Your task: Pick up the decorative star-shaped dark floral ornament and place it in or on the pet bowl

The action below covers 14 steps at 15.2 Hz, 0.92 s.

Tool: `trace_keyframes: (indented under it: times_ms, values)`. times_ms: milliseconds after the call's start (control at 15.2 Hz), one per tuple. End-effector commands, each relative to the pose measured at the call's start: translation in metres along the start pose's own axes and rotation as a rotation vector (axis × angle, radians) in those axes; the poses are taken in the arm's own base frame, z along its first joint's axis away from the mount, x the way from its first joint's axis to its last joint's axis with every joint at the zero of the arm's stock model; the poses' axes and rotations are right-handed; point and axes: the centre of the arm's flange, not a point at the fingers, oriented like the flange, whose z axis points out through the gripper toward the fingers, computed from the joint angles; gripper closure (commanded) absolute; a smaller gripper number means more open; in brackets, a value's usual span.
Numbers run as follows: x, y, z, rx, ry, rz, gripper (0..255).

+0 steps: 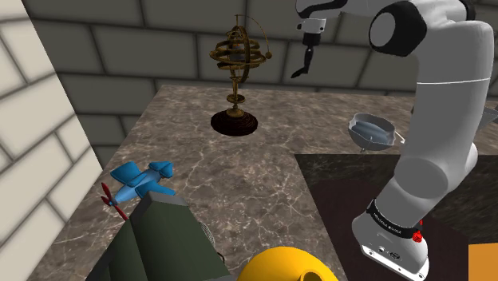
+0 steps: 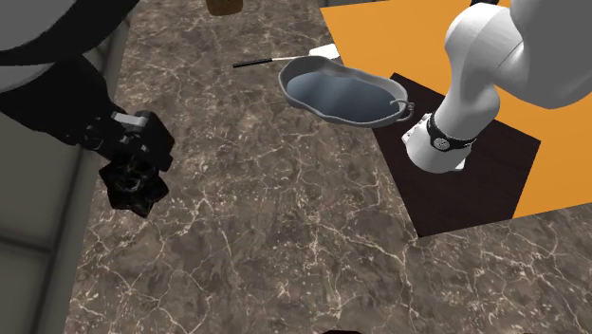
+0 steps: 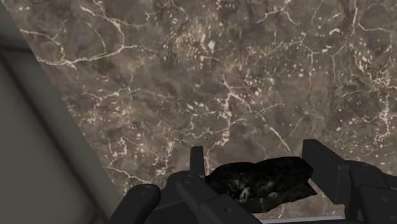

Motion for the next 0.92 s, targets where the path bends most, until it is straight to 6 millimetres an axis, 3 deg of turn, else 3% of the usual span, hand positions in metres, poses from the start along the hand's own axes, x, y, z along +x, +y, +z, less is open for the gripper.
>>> trace_keyframes:
  times_ms: [0,858]
  values:
    - [-0.021,-0.015,0.002,0.001,0.001,-0.001,255]
    - [-0.157,-0.121,0.011,0.001,0.001,-0.001,255]
